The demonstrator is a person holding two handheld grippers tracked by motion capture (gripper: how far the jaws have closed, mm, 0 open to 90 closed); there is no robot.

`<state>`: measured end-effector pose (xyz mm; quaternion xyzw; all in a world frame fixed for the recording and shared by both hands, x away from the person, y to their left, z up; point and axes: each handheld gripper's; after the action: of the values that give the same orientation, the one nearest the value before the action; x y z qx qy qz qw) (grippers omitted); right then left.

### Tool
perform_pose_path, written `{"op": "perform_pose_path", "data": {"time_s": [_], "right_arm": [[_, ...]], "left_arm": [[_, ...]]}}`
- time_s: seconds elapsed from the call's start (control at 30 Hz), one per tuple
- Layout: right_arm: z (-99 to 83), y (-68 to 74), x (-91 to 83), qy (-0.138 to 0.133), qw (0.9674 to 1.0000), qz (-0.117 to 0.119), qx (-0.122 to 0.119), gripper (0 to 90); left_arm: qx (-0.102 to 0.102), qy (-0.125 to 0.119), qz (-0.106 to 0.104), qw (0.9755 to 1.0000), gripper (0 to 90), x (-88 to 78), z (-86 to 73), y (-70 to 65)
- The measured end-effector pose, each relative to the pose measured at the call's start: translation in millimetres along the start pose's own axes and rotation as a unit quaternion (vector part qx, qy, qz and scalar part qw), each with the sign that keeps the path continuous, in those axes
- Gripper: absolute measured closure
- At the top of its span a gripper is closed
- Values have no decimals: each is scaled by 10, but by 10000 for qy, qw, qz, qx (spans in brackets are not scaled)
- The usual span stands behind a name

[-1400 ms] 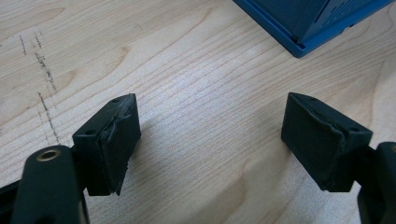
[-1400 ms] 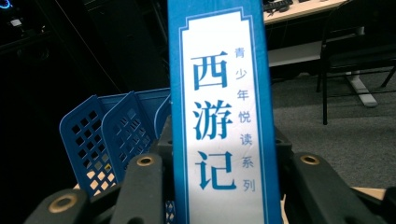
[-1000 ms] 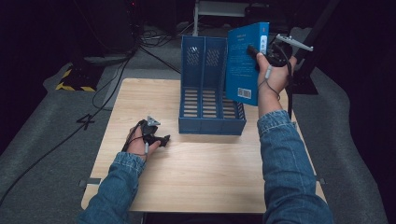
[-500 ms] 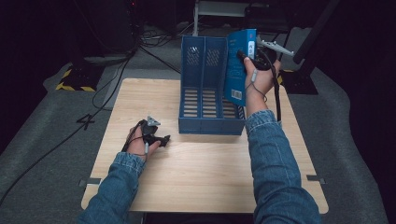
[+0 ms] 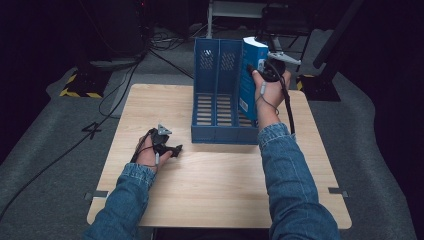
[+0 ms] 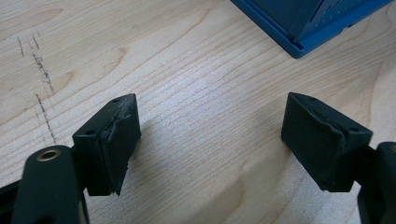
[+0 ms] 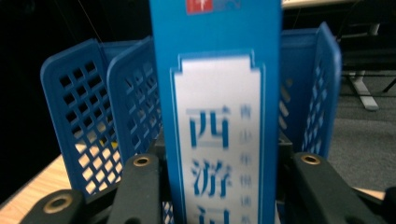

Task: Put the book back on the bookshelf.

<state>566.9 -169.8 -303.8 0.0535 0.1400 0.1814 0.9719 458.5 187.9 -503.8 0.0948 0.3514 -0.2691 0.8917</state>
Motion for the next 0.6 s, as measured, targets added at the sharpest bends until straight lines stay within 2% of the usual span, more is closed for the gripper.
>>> {"op": "perform_pose_path", "data": {"time_s": [0.37,0.6], "right_arm": [[-251,-15,168,412,9988,-184,-165,604],[-363,-28,249,568,9978,-244,-219,604]], "left_arm": [[2,-2,0,10000,203,2,1,-2],[3,1,-1,10000,202,1,1,-2]]}}
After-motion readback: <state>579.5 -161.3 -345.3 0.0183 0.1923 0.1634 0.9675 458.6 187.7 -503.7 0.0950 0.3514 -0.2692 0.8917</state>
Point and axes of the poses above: each handheld gripper's, and its own axes: x roughly forward along the jaws, z roughly out of its top, y roughly to its left, and after that the axes turned 3 degrees about -y, right-handed
